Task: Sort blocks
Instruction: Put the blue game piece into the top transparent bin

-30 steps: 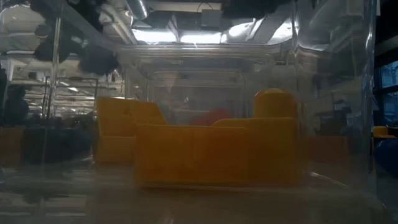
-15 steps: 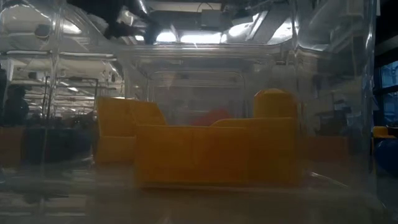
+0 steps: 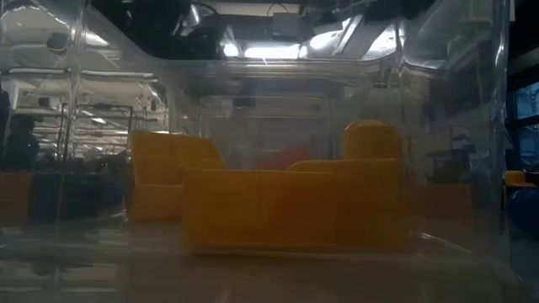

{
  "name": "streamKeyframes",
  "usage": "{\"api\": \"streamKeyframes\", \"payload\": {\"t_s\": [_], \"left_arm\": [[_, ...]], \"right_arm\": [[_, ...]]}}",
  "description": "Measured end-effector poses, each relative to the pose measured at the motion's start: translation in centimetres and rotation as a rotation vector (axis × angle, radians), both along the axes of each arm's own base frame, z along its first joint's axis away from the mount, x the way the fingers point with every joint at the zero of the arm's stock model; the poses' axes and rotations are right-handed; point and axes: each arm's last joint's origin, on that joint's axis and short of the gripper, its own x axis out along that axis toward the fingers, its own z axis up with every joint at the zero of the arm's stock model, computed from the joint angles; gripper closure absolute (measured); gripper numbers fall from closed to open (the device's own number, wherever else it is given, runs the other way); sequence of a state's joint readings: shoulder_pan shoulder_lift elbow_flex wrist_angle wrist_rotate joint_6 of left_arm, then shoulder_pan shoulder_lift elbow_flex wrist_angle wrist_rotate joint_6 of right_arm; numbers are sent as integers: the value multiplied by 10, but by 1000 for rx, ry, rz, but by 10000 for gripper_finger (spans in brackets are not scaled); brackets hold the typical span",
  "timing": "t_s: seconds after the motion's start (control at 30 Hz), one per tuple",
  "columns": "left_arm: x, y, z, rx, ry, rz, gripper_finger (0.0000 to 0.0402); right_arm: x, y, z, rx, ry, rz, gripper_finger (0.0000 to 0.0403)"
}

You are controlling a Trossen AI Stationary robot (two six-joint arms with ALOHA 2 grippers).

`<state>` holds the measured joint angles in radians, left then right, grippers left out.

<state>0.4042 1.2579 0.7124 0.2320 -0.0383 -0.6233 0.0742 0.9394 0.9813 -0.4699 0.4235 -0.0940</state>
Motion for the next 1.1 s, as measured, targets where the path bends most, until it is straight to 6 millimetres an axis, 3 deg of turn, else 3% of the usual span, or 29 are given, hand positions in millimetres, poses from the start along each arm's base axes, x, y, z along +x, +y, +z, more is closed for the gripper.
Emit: {"api": "streamKeyframes", "payload": {"t_s": [0.13, 0.27, 0.53, 0.83, 1.1], "left_arm": [[0, 8, -5, -41, 2, -22, 235], [-3, 13, -4, -47, -8, 8, 235], [-6, 21, -1, -30, -43, 44, 235], [-6, 22, -2, 76, 21, 9, 234], [-7, 23, -2, 141, 61, 29, 177]], "right_arm": [[-11, -12, -15, 150, 92, -213, 278], [-20, -21, -25, 254, 189, -298, 279], [-23, -27, -29, 290, 237, -295, 278], [-21, -22, -30, 298, 306, -94, 278], [-16, -20, -34, 339, 342, -36, 278]]}}
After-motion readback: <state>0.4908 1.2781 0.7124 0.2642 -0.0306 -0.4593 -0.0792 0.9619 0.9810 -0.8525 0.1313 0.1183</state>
